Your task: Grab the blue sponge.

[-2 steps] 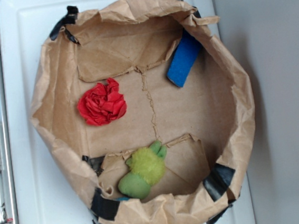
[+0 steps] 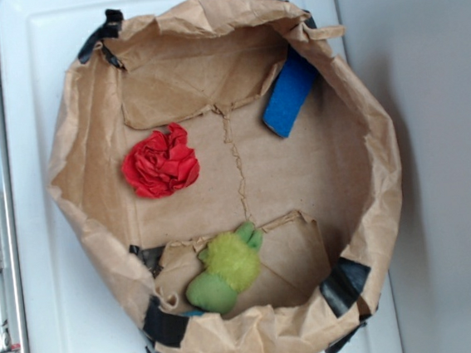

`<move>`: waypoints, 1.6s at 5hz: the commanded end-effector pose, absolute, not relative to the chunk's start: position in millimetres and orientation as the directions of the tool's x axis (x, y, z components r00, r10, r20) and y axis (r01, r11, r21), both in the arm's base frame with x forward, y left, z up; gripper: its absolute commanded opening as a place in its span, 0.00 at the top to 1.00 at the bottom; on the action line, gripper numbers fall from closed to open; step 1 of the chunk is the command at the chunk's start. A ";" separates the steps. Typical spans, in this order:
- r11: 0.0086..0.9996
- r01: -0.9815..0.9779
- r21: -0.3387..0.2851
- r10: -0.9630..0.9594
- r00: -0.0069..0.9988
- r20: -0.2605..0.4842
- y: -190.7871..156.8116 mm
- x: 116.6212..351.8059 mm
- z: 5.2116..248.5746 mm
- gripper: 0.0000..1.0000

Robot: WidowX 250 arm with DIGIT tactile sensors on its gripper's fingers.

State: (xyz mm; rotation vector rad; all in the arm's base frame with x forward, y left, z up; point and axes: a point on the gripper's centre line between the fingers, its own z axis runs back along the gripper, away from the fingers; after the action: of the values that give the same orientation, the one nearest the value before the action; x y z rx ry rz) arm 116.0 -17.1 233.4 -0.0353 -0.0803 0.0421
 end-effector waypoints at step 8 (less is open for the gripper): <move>0.921 -0.386 -0.053 0.386 0.886 0.258 54.4 301.9 96.0 0.00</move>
State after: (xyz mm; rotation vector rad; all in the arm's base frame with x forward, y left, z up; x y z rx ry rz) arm 297.8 41.2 78.7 0.0004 -0.2135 0.3848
